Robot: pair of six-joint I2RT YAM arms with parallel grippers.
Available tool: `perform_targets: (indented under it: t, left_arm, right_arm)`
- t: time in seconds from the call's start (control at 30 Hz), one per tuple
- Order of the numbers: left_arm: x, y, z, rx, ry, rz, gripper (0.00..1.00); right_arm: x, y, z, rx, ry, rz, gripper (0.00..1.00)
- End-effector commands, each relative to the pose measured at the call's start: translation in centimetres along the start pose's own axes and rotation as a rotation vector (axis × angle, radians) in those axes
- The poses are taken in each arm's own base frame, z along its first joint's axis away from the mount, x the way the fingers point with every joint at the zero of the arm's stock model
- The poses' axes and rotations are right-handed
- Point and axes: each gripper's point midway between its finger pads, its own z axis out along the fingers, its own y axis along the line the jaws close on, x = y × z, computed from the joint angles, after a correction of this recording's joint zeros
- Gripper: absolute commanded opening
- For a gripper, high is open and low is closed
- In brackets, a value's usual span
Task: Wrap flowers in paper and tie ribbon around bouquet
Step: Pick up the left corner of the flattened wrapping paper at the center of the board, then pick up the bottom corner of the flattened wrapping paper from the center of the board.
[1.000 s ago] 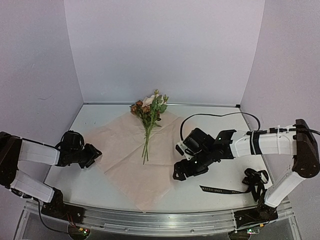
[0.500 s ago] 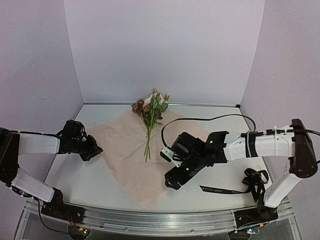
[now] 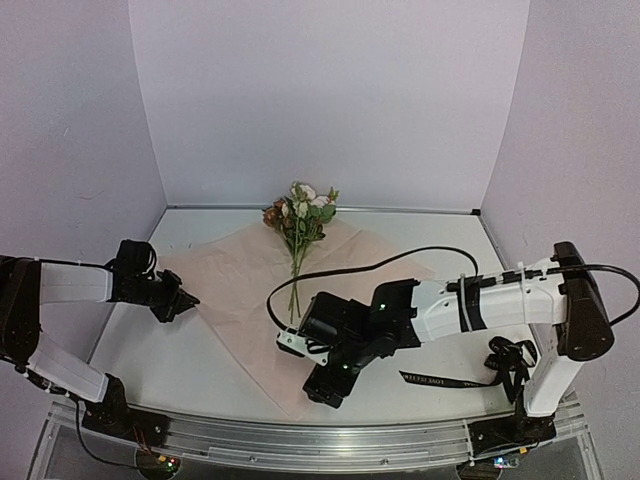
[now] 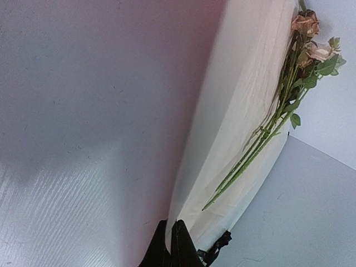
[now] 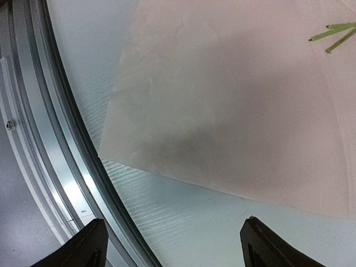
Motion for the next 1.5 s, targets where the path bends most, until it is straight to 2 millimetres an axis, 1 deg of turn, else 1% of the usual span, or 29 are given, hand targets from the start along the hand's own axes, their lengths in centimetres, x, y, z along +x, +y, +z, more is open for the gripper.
perform_targets:
  t: [0.0,0.1,0.23,0.47,0.8,0.97,1.0,1.07,1.2,1.3,1.37,1.43,1.47]
  left_arm:
    - [-0.1,-2.1,-0.7,0.068,0.038,-0.031,0.00]
    - [-0.2,-2.4,-0.9,0.081,0.050,-0.051,0.00]
    - [-0.3,-2.8,-1.1,0.091,0.056,-0.057,0.00]
    - [-0.3,-3.1,-1.3,0.096,0.065,-0.064,0.00]
    - [-0.3,-3.4,-1.5,0.097,0.070,-0.064,0.00]
    - [-0.3,-3.5,-1.5,0.098,0.070,-0.064,0.00]
    - [-0.3,-3.5,-1.5,0.098,0.070,-0.064,0.00]
    - [-0.3,-3.4,-1.5,0.096,0.070,-0.064,0.00]
    - [-0.2,-2.9,-1.4,0.085,0.071,-0.067,0.00]
    - [0.0,-2.4,-1.4,0.077,0.071,-0.066,0.00]
    - [0.1,-2.1,-1.4,0.072,0.068,-0.052,0.01]
    - [0.2,-1.6,-1.6,0.056,0.055,-0.035,0.14]
    - [0.2,-1.4,-1.8,0.047,0.045,-0.023,0.23]
  right_arm:
    - [-1.1,0.8,0.3,0.061,0.003,-0.112,0.84]
    - [-1.4,1.2,0.7,0.103,0.002,-0.166,0.85]
    - [-1.6,2.6,1.3,0.145,0.001,-0.261,0.85]
    - [-2.3,3.9,3.4,0.250,-0.008,-0.366,0.85]
    - [-4.0,3.9,6.3,0.411,-0.051,-0.453,0.83]
    - [-4.2,3.4,7.3,0.481,-0.052,-0.499,0.77]
    - [-4.2,3.2,7.4,0.496,-0.051,-0.505,0.74]
    - [-4.2,3.0,7.5,0.510,-0.056,-0.515,0.65]
    - [-4.6,3.1,7.2,0.507,-0.074,-0.521,0.30]
    - [-4.9,3.3,6.9,0.498,-0.084,-0.531,0.10]
    - [-5.1,3.6,6.5,0.481,-0.092,-0.536,0.01]
    - [-5.1,4.1,6.1,0.444,-0.097,-0.539,0.00]
    - [-5.0,4.4,5.8,0.421,-0.093,-0.540,0.00]
